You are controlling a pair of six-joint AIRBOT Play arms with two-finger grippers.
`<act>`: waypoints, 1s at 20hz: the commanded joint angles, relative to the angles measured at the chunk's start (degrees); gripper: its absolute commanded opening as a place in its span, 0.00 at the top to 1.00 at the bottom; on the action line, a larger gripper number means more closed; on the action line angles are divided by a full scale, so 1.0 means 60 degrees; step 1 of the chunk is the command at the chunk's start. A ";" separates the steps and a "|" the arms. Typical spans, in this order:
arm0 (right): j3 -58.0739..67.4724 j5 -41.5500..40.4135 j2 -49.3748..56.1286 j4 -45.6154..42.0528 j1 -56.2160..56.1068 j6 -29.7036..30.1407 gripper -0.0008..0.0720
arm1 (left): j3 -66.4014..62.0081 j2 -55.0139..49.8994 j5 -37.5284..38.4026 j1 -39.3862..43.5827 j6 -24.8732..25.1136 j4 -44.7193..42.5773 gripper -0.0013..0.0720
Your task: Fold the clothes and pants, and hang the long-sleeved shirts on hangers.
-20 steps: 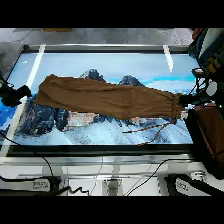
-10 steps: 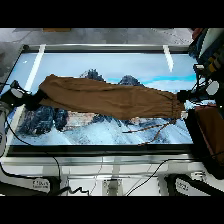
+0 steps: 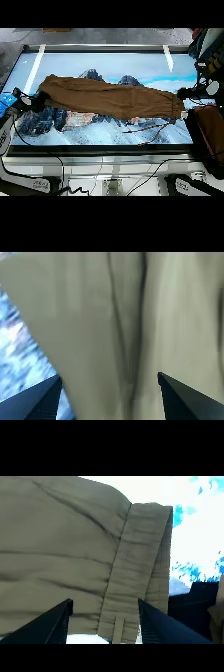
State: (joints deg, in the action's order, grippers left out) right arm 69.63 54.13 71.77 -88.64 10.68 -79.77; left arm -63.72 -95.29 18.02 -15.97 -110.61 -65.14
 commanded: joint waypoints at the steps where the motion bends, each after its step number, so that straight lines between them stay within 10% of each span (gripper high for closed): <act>1: 0.0011 -0.0200 -0.0004 0.0015 -0.0011 -0.0007 0.37 | -0.0109 -0.0382 -0.1235 0.0142 -0.0058 0.0444 0.02; 9: 0.0011 -0.0204 -0.0007 0.0189 -0.0011 -0.0018 0.37 | -0.1865 -0.1730 -0.1104 0.0506 0.0721 0.0368 0.22; 12: 0.0011 -0.0208 -0.0007 0.0572 -0.0015 -0.0015 0.37 | -0.2269 -0.1821 -0.1129 0.0481 0.0761 0.0259 0.82; 14: 0.0011 -0.0277 -0.0007 0.0852 -0.0022 -0.0015 0.40 | -0.2404 -0.1563 -0.1035 0.0455 0.0765 -0.0517 0.96; 20: 0.0011 -0.1974 0.0018 0.3406 -0.0423 -0.0015 0.96 | -0.2375 -0.0033 0.2353 0.0645 0.0761 -0.3938 0.96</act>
State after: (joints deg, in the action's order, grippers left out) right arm 69.63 47.86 71.77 -76.51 9.74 -79.90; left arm -77.84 -98.91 20.51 -12.62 -106.08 -78.87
